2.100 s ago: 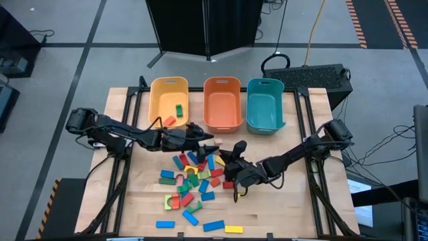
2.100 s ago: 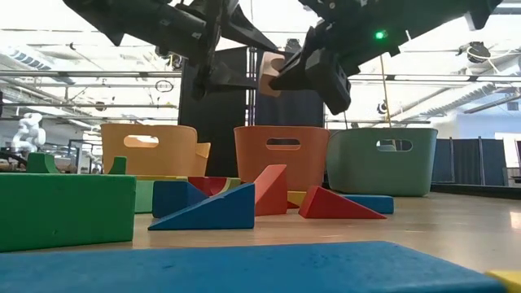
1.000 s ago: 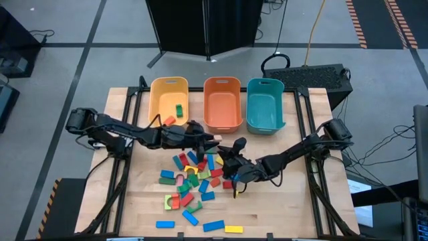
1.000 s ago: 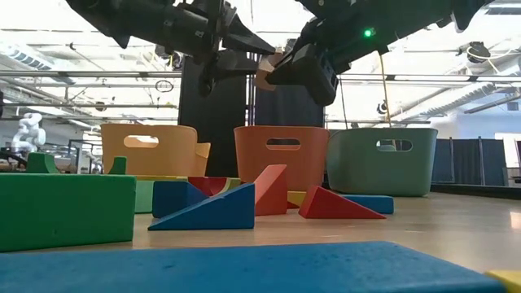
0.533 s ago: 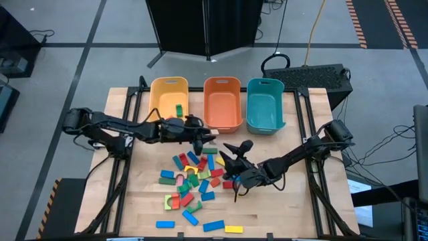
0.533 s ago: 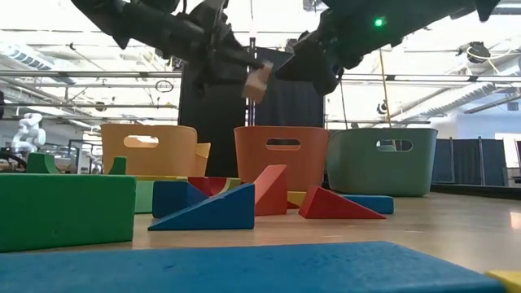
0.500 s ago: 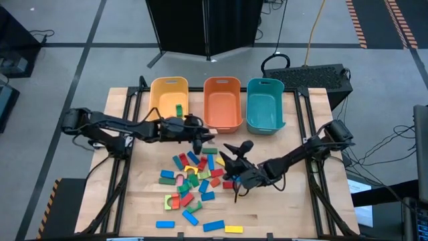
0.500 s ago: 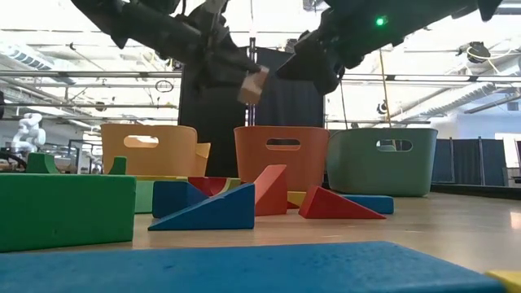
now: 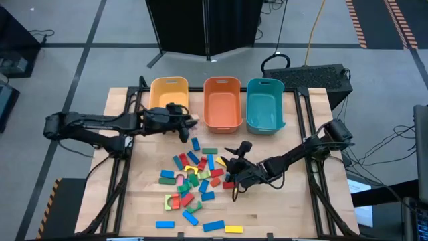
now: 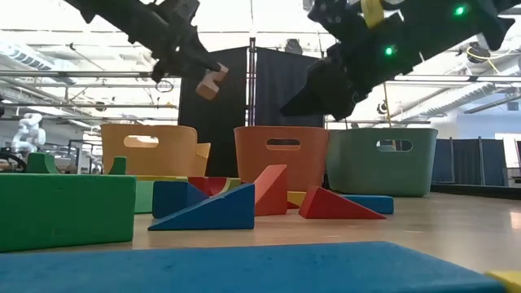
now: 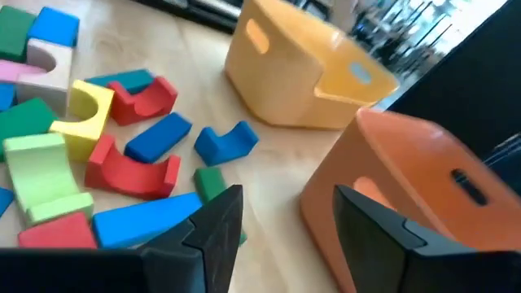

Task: Sort blocks by size
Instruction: Put the gray arch block into the yellow bin

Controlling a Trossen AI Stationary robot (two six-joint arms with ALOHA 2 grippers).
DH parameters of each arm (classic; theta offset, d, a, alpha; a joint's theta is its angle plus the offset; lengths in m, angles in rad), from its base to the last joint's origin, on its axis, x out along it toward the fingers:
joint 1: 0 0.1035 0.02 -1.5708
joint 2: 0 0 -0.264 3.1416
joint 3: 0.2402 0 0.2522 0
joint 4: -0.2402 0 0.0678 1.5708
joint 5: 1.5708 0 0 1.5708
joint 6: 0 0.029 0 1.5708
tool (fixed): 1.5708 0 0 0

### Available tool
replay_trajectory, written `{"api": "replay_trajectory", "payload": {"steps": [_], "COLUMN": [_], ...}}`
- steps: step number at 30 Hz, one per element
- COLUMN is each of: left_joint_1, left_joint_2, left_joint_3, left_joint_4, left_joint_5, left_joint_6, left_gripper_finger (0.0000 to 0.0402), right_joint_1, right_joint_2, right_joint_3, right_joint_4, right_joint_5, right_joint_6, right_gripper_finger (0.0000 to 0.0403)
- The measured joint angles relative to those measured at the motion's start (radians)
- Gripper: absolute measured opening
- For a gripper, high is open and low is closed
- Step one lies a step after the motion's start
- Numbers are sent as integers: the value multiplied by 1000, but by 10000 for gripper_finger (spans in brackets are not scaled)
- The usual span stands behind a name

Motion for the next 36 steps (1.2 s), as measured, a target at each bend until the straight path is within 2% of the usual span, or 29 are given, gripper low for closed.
{"api": "replay_trajectory", "payload": {"steps": [6, 11, 18, 25, 32, 36], "left_joint_1": [36, 114, 252, 397, 520, 567], "left_joint_2": [-54, -58, -57, -56, -8, 59], "left_joint_3": [0, 0, 0, 0, 0, 0], "left_joint_4": [-147, -236, -303, -348, -379, -366], "left_joint_5": [-90, -89, -22, 117, 144, 185], "left_joint_6": [21, 16, 33, 105, 154, 176], "left_gripper_finger": [131, 131, 131, 131, 131, 131], "right_joint_1": [-29, -41, -58, -59, -61, -61], "right_joint_2": [0, 0, 0, 0, 0, 0], "right_joint_3": [-11, -11, -11, -11, -11, -11], "right_joint_4": [5, 30, 33, 51, 58, 75], "right_joint_5": [-45, -51, -207, -213, -285, -288], "right_joint_6": [36, 17, 44, 35, 33, 32], "right_gripper_finger": [180, 180, 180, 180, 180, 180]}}
